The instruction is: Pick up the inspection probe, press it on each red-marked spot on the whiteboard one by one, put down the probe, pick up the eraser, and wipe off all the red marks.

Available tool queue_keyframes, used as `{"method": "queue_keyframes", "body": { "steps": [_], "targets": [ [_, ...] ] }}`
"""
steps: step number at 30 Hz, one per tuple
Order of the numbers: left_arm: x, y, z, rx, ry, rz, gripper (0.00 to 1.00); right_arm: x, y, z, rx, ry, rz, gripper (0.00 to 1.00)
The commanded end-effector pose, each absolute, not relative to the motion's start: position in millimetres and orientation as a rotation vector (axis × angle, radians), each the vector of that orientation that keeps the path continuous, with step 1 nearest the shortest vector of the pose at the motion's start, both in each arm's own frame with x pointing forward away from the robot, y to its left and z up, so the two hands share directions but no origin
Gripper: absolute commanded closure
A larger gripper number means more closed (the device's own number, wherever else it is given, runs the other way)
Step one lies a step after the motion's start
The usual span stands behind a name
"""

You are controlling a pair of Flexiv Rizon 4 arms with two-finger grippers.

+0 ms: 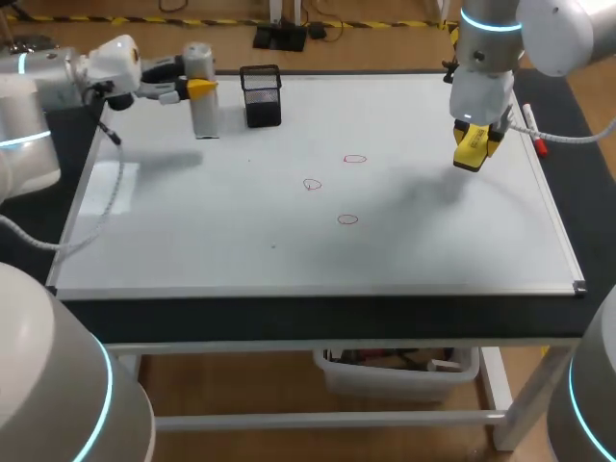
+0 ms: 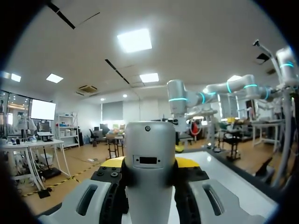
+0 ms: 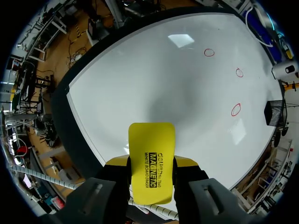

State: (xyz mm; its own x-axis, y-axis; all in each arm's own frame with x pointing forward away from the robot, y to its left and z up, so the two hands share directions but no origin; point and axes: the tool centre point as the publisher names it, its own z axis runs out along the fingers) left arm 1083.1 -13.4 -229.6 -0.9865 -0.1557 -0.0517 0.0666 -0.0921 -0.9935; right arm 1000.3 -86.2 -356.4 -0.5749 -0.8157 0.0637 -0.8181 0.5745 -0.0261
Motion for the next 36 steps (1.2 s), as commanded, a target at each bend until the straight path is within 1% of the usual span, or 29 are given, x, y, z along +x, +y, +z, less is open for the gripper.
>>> {"method": "queue_keyframes", "body": {
  "steps": [1,11,17,26,36],
  "targets": [
    [1073,8,-226,-0.252,1.947,-2.133,1.00,1002,-87,-356,1.428,-2.743,0.082,1.00],
    [1082,39,-234,-0.338,1.910,-2.122,1.00,1002,-87,-356,1.428,-2.743,0.082,1.00],
    [1082,39,-234,-0.338,1.910,-2.122,1.00,1002,-83,-354,1.434,-2.730,0.098,1.00],
    [1082,39,-234,-0.338,1.910,-2.122,1.00,1006,-38,-356,1.504,-2.664,0.110,1.00],
    [1082,39,-234,-0.338,1.910,-2.122,1.00,1010,37,-358,1.659,-2.597,0.034,1.00]
  ]
}}
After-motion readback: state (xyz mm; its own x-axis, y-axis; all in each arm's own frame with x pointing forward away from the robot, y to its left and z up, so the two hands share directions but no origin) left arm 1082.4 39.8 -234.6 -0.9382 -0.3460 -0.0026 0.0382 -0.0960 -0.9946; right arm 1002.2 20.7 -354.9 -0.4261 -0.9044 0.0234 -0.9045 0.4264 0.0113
